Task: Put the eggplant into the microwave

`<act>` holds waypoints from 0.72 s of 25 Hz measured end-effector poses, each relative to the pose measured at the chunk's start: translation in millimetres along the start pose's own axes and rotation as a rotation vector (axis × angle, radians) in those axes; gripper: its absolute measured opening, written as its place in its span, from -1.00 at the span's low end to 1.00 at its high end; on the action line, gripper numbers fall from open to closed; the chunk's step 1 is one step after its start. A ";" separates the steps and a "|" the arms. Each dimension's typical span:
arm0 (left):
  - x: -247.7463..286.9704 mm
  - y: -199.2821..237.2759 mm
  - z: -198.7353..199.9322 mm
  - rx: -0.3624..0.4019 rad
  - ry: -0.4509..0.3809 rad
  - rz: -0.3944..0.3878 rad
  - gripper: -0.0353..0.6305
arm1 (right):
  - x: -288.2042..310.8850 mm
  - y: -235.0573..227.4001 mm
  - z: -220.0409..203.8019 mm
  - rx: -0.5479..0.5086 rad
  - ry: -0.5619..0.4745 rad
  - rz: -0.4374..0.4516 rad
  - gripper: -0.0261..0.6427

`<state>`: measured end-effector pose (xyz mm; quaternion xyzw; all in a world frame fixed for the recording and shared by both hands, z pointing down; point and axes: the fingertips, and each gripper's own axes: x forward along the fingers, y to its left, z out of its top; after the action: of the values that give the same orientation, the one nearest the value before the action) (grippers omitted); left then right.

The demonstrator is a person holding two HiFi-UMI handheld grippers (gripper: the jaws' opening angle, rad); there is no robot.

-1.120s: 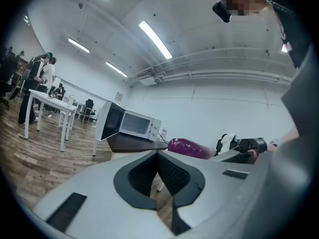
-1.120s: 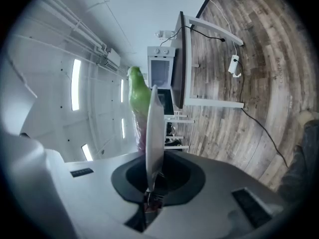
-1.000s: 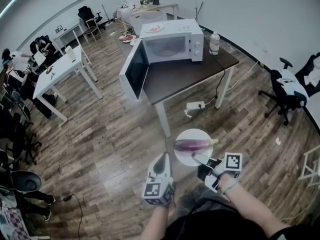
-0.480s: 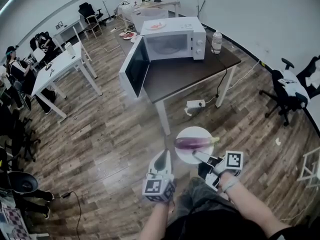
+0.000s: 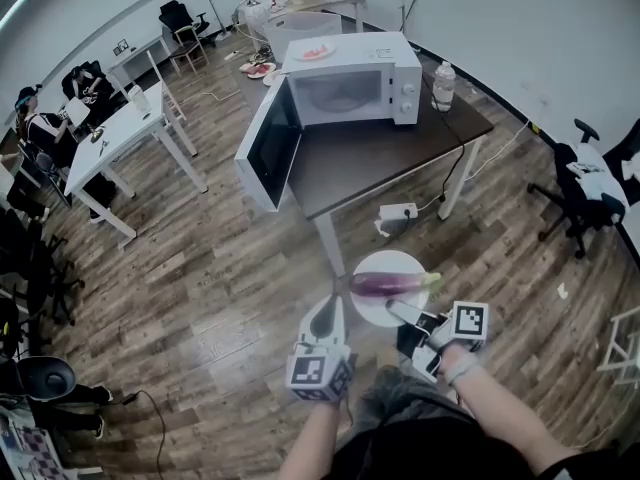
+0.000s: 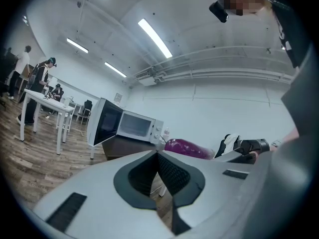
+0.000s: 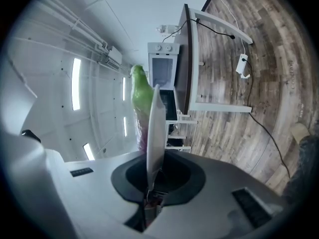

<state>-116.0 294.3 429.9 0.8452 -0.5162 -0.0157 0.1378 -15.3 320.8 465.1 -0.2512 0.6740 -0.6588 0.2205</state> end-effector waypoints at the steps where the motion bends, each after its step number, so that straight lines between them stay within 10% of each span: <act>1: 5.9 1.8 0.6 -0.001 -0.001 0.000 -0.92 | 2.8 0.3 5.3 -0.004 0.005 -0.002 -0.86; 18: 85.6 23.1 22.6 -0.008 -0.010 0.087 -0.92 | 35.2 -1.2 82.8 -0.040 0.083 -0.006 -0.86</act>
<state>-99.9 204.4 423.8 0.8212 -0.5531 -0.0159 0.1395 9.5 234.3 464.5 -0.2298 0.6949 -0.6557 0.1855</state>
